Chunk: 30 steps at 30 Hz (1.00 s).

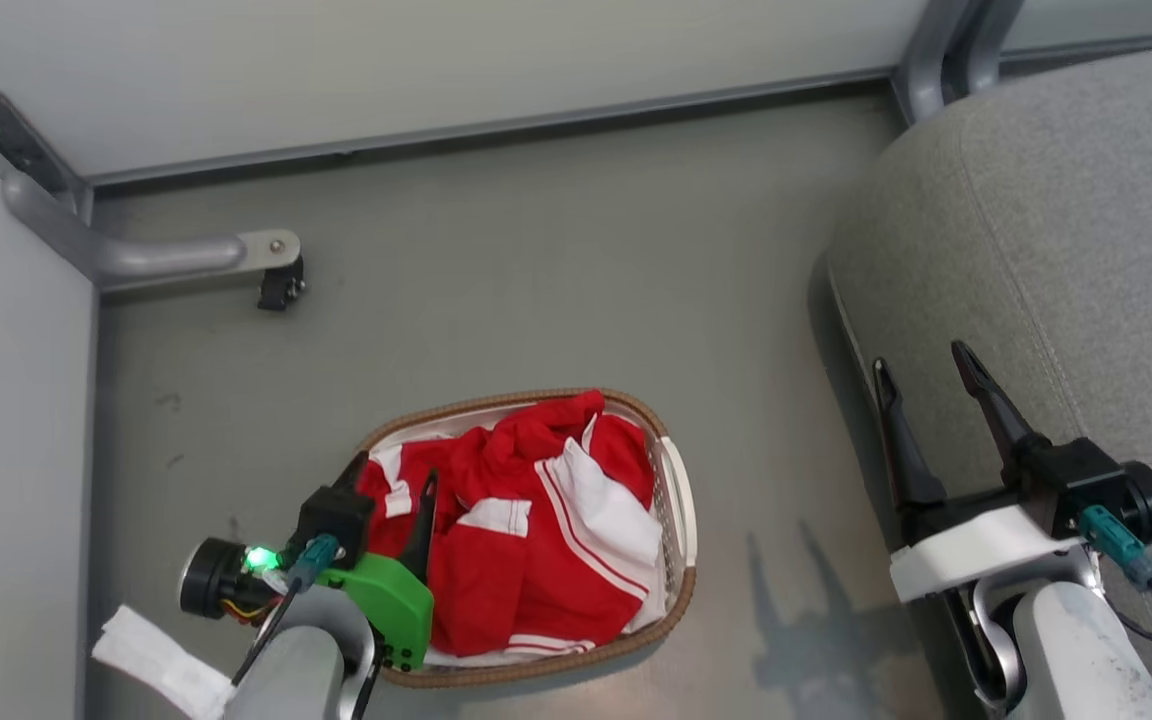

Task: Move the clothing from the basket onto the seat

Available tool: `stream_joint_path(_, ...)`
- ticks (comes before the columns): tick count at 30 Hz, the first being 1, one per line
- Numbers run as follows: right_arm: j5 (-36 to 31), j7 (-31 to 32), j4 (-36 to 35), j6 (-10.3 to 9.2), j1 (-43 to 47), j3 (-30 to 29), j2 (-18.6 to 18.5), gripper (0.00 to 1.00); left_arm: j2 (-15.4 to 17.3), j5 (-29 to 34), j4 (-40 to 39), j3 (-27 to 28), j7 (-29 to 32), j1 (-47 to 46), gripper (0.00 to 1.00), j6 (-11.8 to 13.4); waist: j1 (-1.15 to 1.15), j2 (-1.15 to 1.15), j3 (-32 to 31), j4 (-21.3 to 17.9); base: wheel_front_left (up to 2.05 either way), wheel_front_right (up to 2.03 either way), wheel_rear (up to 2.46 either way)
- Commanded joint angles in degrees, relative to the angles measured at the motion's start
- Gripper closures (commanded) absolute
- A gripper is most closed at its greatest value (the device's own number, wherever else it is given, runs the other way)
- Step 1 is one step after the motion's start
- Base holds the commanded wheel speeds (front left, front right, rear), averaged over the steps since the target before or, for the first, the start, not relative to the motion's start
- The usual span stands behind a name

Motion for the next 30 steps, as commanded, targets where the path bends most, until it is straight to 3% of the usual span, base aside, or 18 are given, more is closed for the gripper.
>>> stream_joint_path(1, 0.4, -0.3, -0.3, -0.04, -1.5, 0.2, -0.2, 0.0, 0.7, 1.3, 2.1, -0.7, -0.1, -2.6, 0.0, -0.3, -0.01, 0.0, 9.4, -3.4, 0.0, 0.0, 0.0)
stream_joint_path(13, 3.2, -0.3, -1.2, -0.04, -7.3, 2.0, -0.2, 0.0, 1.6, 4.8, 22.8, -6.1, 4.2, -16.4, 0.0, -0.7, -0.01, 0.0, 21.6, -6.9, 0.0, 0.0, 0.0)
stream_joint_path(30, 6.3, -0.3, -2.0, -0.04, -11.6, 4.5, -0.2, 0.0, 4.9, 5.7, 30.5, -10.6, 10.8, -26.2, 0.0, 0.0, -0.01, 0.0, 31.2, -9.3, 0.0, 0.0, 0.0)
